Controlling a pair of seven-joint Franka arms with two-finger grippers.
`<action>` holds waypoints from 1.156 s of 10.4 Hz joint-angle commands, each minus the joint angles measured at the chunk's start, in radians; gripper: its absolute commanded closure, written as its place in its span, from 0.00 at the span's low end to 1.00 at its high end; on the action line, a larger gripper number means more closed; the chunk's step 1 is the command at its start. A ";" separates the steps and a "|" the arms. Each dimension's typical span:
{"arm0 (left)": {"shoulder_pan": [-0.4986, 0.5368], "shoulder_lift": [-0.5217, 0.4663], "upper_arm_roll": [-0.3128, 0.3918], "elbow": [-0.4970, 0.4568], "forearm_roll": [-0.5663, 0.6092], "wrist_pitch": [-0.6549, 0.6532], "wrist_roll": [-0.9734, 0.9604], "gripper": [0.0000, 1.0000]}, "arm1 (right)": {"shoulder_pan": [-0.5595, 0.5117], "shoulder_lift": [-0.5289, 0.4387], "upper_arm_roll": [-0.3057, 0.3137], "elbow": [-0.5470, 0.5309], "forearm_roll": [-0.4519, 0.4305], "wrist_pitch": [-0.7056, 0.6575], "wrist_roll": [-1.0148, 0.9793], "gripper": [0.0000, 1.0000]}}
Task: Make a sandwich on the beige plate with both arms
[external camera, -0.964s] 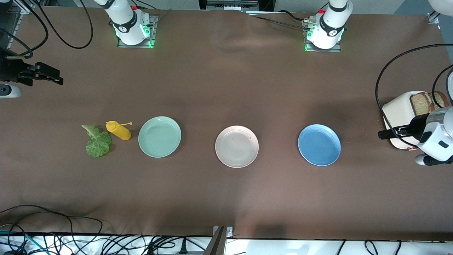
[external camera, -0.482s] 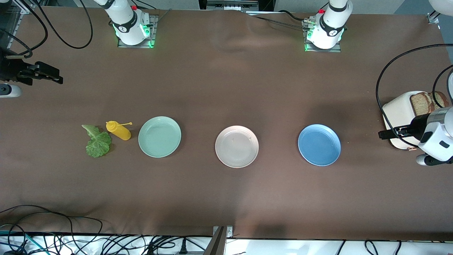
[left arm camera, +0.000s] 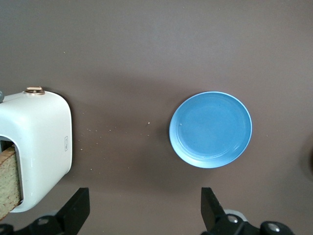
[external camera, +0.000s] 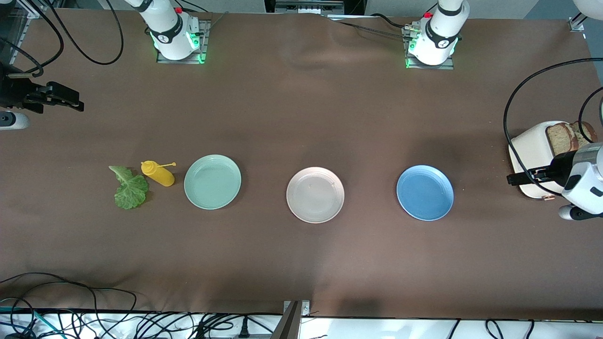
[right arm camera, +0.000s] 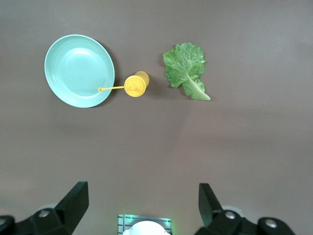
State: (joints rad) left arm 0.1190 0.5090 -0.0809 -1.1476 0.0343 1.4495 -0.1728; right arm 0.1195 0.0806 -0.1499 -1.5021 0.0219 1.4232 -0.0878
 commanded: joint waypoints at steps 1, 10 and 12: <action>0.007 -0.018 -0.005 -0.012 0.004 0.005 0.021 0.00 | -0.003 -0.009 -0.008 0.014 -0.011 -0.023 -0.016 0.00; 0.226 -0.007 0.013 -0.012 0.065 0.006 0.133 0.00 | -0.004 -0.012 -0.040 0.014 -0.003 -0.036 -0.059 0.00; 0.246 0.019 0.013 -0.017 0.151 0.006 0.174 0.00 | -0.004 -0.012 -0.039 0.014 -0.003 -0.036 -0.059 0.00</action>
State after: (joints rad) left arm 0.3592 0.5166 -0.0647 -1.1532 0.1328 1.4500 -0.0315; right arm 0.1183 0.0778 -0.1921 -1.5018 0.0219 1.4079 -0.1308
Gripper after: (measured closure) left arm 0.000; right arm 0.000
